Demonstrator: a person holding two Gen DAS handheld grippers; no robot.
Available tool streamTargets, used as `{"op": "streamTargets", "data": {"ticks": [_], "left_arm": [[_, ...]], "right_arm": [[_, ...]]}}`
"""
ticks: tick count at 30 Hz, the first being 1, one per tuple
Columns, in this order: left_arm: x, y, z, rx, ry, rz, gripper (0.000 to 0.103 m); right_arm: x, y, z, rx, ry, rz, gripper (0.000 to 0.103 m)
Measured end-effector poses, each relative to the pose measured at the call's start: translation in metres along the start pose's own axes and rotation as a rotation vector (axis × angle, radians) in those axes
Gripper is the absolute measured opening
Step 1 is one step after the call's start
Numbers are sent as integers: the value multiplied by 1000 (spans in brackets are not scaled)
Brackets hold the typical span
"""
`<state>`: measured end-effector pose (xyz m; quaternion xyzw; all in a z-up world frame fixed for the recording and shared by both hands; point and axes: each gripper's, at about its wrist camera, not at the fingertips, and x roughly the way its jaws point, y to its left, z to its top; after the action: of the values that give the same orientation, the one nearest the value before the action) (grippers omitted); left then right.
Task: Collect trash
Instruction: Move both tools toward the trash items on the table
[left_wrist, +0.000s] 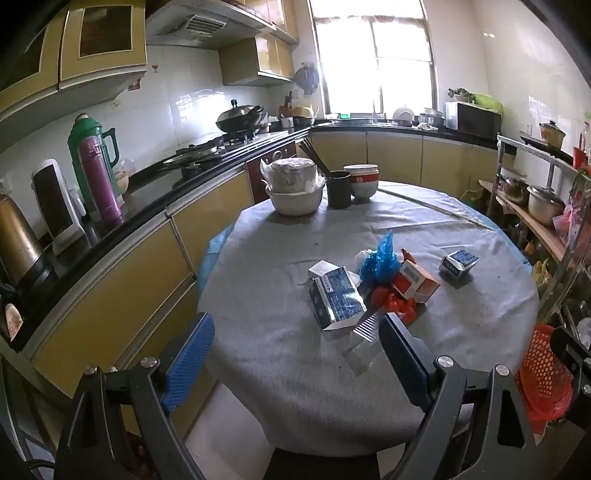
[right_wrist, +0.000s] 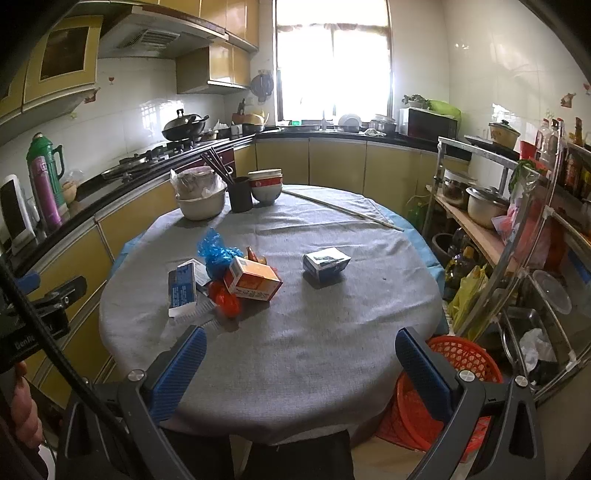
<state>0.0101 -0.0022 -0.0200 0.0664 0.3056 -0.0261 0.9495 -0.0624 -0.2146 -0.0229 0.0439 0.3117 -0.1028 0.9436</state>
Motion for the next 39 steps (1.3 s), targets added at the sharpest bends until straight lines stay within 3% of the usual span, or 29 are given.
{"op": "streamTargets", "data": {"ticks": [15,39], "left_arm": [[9,-1,-5,4,12,3,91],[63,-2,-9,20,132,34,91]], "right_arm": [[8,3,1,1,6,18,103],[69,13,11,7,114,88,103]]}}
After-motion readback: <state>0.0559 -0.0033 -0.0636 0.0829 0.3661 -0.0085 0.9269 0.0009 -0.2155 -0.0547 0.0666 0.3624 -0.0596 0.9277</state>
